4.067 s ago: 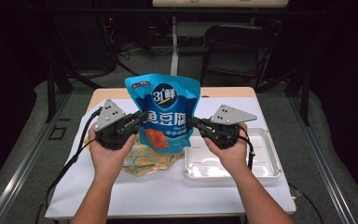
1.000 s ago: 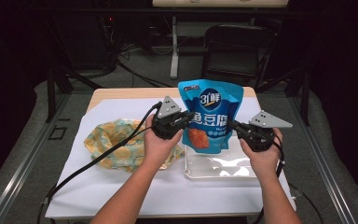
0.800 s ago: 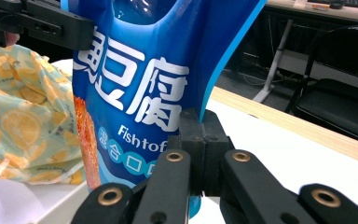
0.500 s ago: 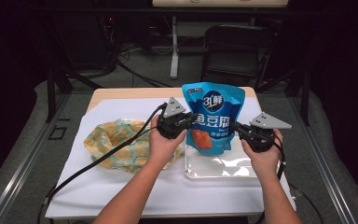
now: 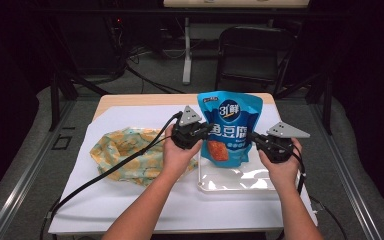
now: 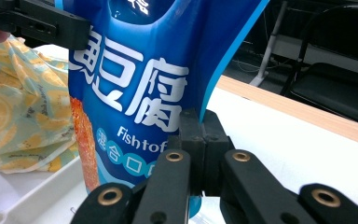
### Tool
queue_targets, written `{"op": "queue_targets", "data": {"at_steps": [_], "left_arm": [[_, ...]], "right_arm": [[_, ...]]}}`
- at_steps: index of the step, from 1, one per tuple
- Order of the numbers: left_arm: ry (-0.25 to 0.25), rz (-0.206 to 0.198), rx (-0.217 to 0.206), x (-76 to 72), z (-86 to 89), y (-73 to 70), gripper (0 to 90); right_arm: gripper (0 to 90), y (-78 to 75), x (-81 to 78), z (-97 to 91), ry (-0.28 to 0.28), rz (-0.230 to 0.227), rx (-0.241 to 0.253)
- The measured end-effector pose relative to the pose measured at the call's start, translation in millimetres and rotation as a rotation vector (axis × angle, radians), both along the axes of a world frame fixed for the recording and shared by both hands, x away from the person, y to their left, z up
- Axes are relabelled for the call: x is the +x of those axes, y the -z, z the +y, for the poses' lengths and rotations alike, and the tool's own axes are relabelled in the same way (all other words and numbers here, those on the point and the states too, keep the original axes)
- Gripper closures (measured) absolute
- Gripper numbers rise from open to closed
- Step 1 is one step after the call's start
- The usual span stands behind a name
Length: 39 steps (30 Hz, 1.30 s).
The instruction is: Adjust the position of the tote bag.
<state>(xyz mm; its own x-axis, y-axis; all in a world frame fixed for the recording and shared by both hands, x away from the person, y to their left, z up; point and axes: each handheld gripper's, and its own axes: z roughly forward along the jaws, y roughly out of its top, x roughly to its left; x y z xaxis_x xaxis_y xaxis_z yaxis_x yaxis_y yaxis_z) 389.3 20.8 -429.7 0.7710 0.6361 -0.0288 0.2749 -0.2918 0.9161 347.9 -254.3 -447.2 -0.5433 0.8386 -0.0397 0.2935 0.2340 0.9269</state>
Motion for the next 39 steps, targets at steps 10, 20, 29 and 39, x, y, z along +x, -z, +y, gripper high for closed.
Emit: {"op": "queue_targets", "data": {"at_steps": [10,20,29,39], "left_arm": [[-0.006,0.010,0.042,2.1,-3.6,9.4,85.3],[-0.011,0.011,0.068,3.6,-5.0,15.2,85.3],[-0.001,0.013,0.064,3.3,-5.5,17.0,84.5],[0.010,0.017,0.062,1.5,-5.7,17.1,83.4]], "right_arm": [[90.0,10.4,4.7,-0.1,0.007,0.024,-0.009],[90.0,18.7,7.7,1.6,0.008,0.037,-0.009],[90.0,22.7,9.8,-2.0,0.006,0.054,0.007],[89.2,23.3,10.5,-6.0,0.004,0.078,0.014]]}}
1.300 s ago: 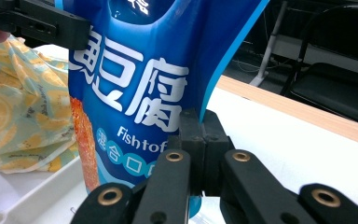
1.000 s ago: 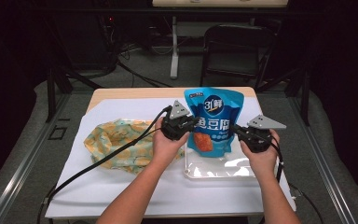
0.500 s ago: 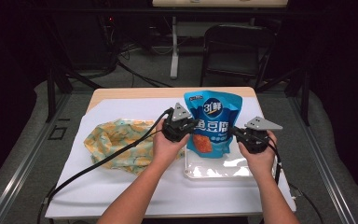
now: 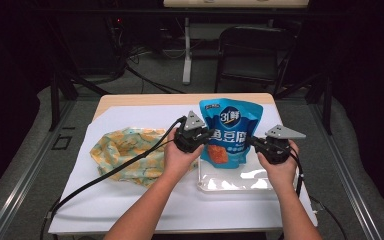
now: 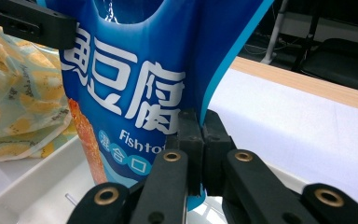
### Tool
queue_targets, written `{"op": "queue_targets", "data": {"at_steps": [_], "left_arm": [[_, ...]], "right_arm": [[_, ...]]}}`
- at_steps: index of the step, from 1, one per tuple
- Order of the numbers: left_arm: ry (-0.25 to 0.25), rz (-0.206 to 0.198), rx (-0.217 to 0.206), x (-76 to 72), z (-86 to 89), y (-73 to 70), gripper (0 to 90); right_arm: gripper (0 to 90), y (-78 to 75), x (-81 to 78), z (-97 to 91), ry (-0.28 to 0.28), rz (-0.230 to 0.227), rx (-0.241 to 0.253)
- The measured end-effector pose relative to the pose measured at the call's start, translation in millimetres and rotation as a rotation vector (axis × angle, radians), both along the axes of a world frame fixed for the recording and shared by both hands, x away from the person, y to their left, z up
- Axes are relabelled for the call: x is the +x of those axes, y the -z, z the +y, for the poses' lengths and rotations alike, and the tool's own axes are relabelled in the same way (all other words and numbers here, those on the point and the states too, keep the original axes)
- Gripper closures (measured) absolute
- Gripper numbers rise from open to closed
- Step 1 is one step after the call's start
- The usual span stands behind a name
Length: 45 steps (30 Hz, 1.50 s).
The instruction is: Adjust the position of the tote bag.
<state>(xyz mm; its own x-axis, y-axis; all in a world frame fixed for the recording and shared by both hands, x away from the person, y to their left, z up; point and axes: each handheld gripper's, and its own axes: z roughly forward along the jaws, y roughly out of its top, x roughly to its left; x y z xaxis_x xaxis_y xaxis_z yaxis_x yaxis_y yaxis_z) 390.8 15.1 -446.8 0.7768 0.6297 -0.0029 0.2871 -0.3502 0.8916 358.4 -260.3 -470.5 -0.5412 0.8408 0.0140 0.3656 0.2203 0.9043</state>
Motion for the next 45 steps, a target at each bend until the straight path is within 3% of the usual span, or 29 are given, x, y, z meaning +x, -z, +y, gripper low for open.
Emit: {"op": "queue_targets", "data": {"at_steps": [21,33,45], "left_arm": [[0.032,0.014,-0.013,-4.3,-1.1,0.7,75.7],[0.031,0.000,-0.015,-6.0,0.6,-1.9,67.1],[0.020,-0.014,-0.017,-9.8,4.3,-8.0,64.2]], "right_arm": [[84.8,4.8,-5.9,-7.3,0.011,0.013,0.029],[77.5,4.5,-9.4,-11.1,0.027,0.000,0.037],[75.0,1.5,-13.2,-13.2,0.032,-0.008,0.050]]}}
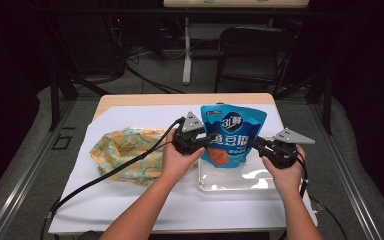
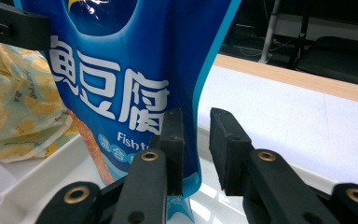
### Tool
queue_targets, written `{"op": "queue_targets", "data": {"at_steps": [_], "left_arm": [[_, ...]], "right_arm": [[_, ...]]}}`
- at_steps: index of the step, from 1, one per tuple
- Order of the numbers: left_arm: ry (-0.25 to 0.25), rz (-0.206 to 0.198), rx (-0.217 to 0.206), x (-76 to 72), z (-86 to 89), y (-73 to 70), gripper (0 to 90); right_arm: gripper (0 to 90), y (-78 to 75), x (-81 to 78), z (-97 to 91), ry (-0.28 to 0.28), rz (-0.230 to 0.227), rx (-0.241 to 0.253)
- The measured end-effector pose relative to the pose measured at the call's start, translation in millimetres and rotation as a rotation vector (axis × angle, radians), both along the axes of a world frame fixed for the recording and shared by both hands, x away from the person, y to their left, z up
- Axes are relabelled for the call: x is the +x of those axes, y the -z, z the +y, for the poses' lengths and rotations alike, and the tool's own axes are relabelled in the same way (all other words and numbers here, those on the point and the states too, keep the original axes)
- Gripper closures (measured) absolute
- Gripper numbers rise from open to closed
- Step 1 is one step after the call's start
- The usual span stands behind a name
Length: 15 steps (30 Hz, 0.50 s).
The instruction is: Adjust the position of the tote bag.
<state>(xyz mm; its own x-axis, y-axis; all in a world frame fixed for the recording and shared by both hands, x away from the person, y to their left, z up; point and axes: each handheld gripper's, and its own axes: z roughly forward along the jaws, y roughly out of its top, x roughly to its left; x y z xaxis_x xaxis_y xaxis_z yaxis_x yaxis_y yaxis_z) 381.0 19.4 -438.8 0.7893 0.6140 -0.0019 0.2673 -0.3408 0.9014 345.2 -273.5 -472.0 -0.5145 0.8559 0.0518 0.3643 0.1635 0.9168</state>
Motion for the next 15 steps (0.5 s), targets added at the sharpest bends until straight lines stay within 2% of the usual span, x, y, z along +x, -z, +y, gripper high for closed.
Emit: {"op": "queue_targets", "data": {"at_steps": [6,11,15], "left_arm": [[-0.008,-0.001,-0.013,-1.2,2.8,-6.0,59.4],[-0.011,-0.003,-0.016,-1.8,5.4,-9.8,56.4],[-0.010,-0.009,-0.014,-3.2,6.4,-11.7,53.7]], "right_arm": [[65.9,-4.9,-1.6,-1.7,0.004,-0.018,0.017],[63.7,-11.1,-4.5,-4.9,0.006,-0.031,0.033],[61.5,-14.1,-6.8,-3.9,-0.002,-0.031,0.023]]}}
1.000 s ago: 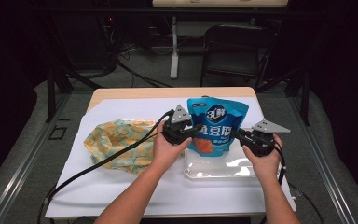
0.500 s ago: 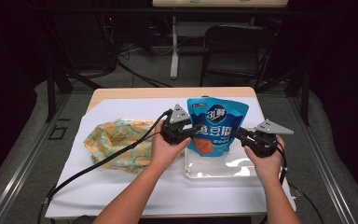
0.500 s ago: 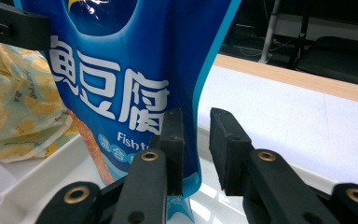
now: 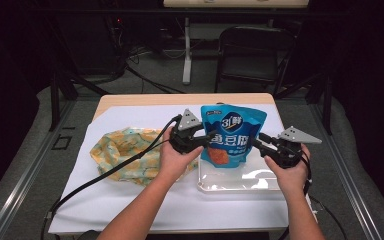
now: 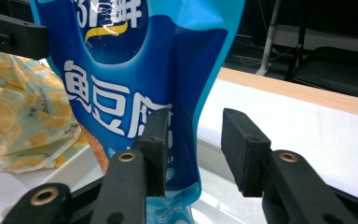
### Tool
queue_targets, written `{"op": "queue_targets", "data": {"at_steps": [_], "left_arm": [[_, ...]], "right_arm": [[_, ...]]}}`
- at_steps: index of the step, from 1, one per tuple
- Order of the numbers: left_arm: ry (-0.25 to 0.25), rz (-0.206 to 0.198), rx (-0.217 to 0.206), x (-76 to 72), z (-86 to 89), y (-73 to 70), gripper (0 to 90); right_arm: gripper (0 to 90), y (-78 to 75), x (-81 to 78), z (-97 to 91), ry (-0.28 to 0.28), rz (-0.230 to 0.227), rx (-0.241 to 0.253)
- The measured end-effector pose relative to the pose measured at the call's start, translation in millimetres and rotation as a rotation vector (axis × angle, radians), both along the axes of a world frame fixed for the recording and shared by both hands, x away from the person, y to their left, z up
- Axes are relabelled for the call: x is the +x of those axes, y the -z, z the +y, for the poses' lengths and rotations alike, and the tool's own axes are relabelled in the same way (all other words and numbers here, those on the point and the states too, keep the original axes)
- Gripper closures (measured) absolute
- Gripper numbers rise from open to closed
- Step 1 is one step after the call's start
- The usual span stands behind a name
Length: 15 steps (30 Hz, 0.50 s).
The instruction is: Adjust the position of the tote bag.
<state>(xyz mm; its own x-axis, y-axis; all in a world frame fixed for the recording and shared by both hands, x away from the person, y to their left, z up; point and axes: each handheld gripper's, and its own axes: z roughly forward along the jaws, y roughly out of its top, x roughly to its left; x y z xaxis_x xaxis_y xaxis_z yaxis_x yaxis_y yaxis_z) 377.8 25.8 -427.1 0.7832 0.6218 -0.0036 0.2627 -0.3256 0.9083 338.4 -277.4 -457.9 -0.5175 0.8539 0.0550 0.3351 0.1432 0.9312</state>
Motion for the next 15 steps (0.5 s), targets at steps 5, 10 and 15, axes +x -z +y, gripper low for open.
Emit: {"op": "queue_targets", "data": {"at_steps": [5,10,15], "left_arm": [[-0.001,-0.002,-0.017,-0.7,3.2,-5.9,53.6],[-0.006,0.002,-0.030,-1.6,6.3,-11.7,54.0],[-0.011,-0.014,-0.026,-6.1,9.8,-17.0,53.9]], "right_arm": [[58.9,-3.9,-5.8,1.0,0.004,0.000,0.000],[57.2,-10.7,-11.1,0.0,0.002,0.002,0.012],[57.0,-16.4,-16.1,1.7,-0.006,-0.010,0.018]]}}
